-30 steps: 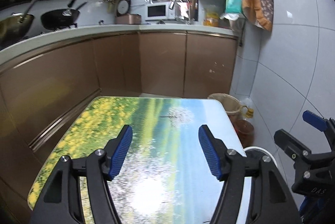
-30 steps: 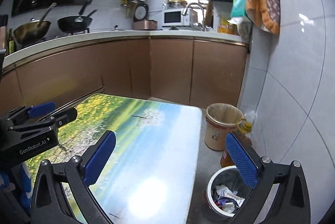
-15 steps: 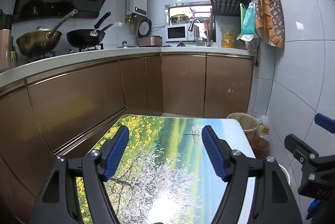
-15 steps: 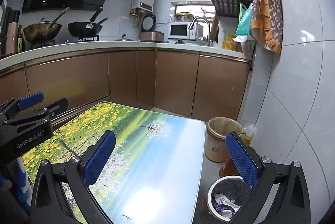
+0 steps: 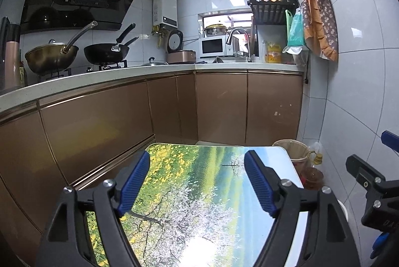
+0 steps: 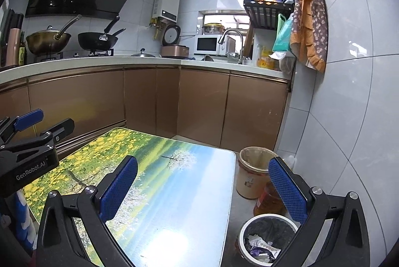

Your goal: Collect trash

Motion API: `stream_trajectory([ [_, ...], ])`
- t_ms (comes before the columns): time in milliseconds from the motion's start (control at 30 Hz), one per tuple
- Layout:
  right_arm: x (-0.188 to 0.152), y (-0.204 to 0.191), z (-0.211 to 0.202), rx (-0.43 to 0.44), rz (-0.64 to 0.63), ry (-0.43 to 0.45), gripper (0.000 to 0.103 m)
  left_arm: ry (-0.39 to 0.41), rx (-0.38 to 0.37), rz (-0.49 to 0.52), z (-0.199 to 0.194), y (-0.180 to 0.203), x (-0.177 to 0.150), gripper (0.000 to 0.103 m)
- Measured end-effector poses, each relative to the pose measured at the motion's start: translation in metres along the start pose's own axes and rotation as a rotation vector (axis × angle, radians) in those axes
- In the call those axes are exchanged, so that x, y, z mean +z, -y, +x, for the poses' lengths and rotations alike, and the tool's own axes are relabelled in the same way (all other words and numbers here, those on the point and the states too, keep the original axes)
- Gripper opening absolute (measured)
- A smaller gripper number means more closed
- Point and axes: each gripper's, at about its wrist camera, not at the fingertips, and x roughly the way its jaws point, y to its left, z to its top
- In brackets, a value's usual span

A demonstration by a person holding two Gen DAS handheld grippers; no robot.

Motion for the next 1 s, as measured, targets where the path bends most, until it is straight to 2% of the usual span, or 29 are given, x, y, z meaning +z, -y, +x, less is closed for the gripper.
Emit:
stream_trajectory([
  [500,-0.014,0.027,-0.013,-0.075,0.055,-0.009,0.103,0.019,-0.022,-0.011,-0.009,0.006,-0.002,0.077],
  [1000,-0.013,0.029,-0.019,-0.084,0.058,-0.004,0.103,-0.002,-0.038,-0.036,-0.013,0.001,-0.004,0.077],
])
